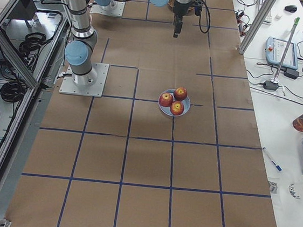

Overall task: Transfer apple from basket to plate
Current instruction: 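Lower the left gripper into the basket around the yellow-red apple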

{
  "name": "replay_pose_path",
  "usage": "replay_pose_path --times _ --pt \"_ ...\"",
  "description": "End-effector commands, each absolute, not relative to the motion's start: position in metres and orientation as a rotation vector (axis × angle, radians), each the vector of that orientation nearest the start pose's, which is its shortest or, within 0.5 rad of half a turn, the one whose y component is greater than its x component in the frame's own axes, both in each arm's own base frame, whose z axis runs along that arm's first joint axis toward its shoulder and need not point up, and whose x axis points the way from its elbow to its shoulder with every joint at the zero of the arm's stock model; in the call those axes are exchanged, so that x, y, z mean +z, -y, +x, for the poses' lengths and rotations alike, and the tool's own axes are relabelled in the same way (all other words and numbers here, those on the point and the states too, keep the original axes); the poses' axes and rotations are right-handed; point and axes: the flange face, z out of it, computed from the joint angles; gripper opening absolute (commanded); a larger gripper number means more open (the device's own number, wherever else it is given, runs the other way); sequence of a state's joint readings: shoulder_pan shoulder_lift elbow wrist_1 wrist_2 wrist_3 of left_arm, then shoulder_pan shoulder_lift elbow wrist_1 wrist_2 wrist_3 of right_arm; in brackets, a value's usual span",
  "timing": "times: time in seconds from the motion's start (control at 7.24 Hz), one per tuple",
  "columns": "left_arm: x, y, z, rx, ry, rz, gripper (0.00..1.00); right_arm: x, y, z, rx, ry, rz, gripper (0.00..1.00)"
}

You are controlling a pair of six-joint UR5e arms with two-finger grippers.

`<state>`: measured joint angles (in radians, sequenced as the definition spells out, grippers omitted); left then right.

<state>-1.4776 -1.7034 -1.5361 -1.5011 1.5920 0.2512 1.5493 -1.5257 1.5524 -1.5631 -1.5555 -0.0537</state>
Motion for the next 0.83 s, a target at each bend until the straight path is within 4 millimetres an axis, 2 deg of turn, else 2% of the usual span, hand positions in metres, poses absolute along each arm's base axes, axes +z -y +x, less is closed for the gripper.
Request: replay_pose_path --times 0.0,0.14,0.28,0.41,0.55,0.69 --pt "0.421 0.573 -0.03 0.071 -3.116 0.329 0.99 0.474 0.51 0.124 0.052 -3.124 -0.05 1.0" --pt "0.403 0.584 0.002 0.091 -3.126 0.304 0.99 0.473 0.511 0.124 0.054 -3.124 -0.05 1.0" --pt "0.37 0.608 0.028 0.068 -3.119 0.325 0.98 0.474 0.51 0.124 0.052 -3.124 -0.05 1.0" --pt "0.337 0.632 0.041 0.003 -3.102 0.358 0.99 0.473 0.511 0.124 0.054 -3.124 -0.05 1.0" --pt "0.32 0.647 0.047 -0.063 -3.088 0.349 0.99 0.473 0.511 0.124 0.054 -3.124 -0.05 1.0" --pt "0.296 0.646 0.05 -0.012 -3.107 0.352 0.98 0.474 0.51 0.124 0.052 -3.124 -0.05 1.0"
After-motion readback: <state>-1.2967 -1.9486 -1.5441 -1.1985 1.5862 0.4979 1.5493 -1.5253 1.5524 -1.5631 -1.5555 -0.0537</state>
